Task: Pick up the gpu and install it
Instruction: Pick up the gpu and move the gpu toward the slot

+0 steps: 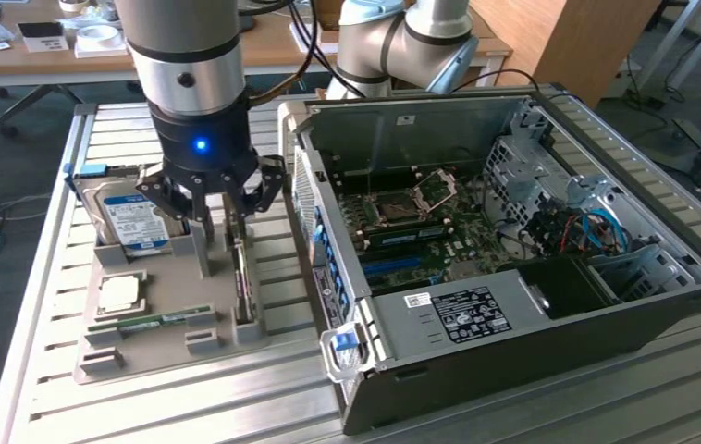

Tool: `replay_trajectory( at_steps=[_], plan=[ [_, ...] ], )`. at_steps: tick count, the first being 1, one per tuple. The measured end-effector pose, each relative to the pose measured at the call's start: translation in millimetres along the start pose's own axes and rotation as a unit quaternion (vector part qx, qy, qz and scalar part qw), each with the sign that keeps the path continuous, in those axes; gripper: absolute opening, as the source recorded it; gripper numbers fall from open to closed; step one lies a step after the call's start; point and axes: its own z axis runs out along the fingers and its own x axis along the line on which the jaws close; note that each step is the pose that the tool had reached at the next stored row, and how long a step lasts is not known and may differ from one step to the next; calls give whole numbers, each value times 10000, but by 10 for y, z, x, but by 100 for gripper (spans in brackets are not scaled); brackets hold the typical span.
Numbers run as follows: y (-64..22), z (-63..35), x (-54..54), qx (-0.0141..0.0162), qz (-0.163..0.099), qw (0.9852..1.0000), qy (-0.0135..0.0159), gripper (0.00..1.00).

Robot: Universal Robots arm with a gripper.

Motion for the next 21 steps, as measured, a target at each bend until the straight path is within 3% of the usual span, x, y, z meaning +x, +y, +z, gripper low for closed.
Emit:
replay_trajectory(
  at_steps=[5, 8, 21],
  plan=[
    [-4, 91, 2, 5, 0, 10000, -1, 41],
    [-6, 139, 3, 34, -1, 10000, -4, 41],
    [-8, 234, -22, 44, -1, 10000, -3, 41]
  ],
)
